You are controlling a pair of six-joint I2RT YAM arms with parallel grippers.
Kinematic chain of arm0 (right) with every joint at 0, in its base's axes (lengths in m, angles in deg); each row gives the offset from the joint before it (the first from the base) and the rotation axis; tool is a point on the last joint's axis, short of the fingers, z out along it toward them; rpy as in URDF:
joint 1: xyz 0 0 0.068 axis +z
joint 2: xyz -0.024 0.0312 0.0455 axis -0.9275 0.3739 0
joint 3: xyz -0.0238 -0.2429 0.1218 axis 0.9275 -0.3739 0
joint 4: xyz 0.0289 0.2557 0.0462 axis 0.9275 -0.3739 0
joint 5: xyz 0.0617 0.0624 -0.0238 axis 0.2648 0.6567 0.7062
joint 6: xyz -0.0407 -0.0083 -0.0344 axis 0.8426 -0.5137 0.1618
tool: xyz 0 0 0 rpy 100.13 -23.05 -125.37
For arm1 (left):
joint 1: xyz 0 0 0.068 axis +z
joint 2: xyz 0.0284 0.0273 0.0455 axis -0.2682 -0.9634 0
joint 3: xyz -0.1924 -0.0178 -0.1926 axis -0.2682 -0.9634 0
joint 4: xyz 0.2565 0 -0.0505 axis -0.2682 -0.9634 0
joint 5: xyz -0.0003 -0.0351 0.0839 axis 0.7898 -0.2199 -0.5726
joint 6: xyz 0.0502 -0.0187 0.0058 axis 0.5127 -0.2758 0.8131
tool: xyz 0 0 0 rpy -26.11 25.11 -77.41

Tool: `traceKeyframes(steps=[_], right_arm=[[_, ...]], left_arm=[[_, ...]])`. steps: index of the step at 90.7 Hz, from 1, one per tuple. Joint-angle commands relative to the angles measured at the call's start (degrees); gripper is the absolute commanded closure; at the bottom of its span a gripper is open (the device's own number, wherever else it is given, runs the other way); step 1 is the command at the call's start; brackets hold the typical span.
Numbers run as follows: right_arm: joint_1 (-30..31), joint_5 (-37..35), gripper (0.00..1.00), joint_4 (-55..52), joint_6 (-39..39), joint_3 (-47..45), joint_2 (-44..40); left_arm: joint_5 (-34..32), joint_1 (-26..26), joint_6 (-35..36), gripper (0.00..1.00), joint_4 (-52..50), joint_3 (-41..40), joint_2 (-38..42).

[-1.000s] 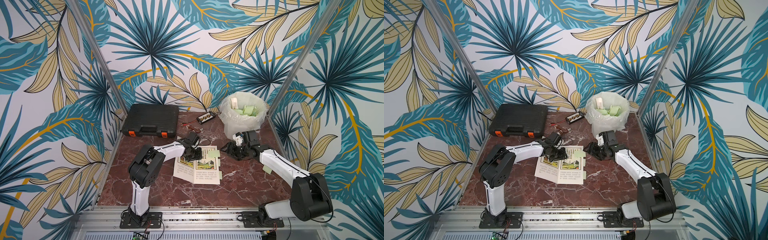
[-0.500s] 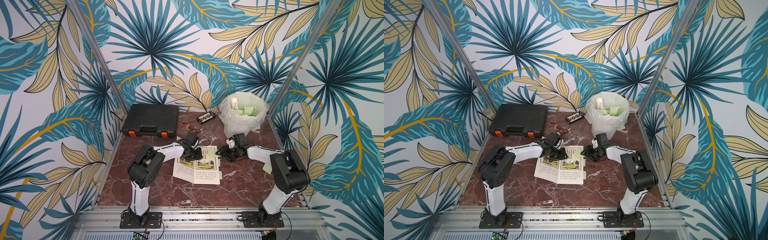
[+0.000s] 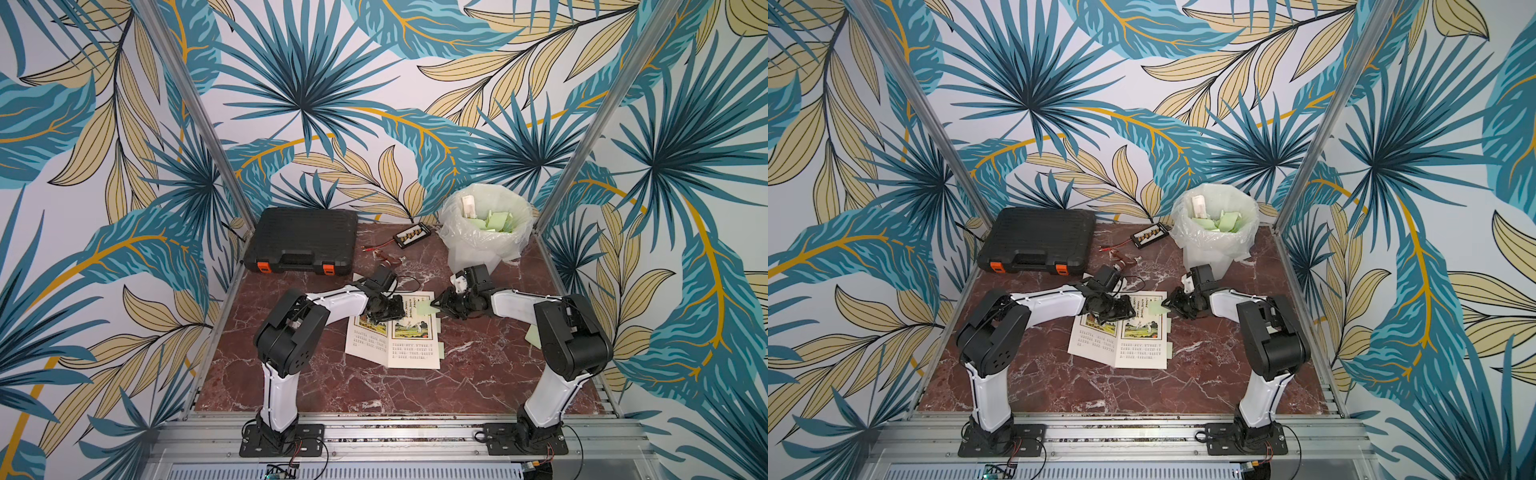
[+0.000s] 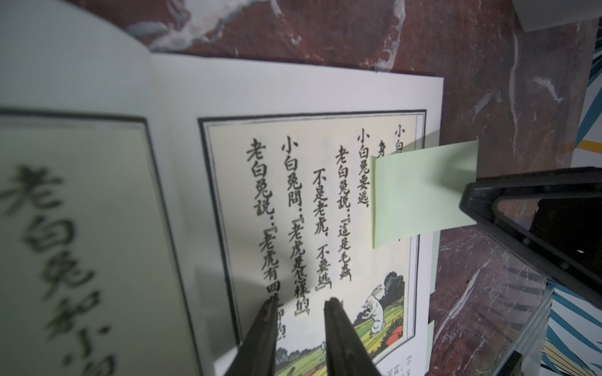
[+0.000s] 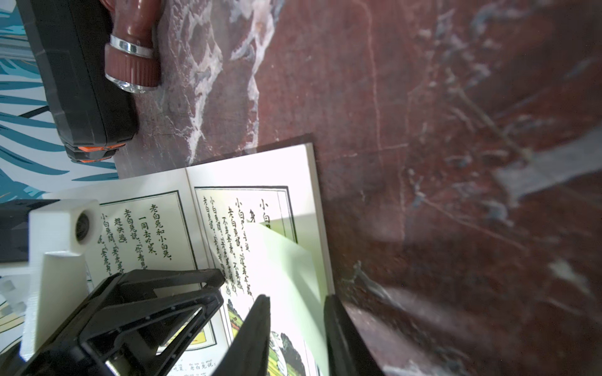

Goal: Peel off the used sticky note
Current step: Tear off the note from the book.

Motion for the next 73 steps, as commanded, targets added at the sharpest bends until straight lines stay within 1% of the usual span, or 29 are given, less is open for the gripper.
traceKeyframes(steps=[1,20,41,73], right_arm=[[0.28,1.07,0.78,1.41,-1.10,0.05,0.56],[0.28,1.48,1.00,1.18,-1.18,0.07,0.95],[0.28,0.56,1.00,-1.27,0.20,-0.12,-1.80],[-0.29,0.10,1.00,-4.68,1.47,-1.21,-10.06]], left_arm=[[-1.28,-0.59,0.46,0.70,-2.15,-3.49,-4.34],[-1.41,-0.63,0.57,0.70,-2.25,-3.54,-4.24],[-2.52,-0.57,0.50,0.70,-3.38,-3.42,-4.37],[-3.52,-0.19,0.32,0.71,-4.27,-4.06,-4.26]])
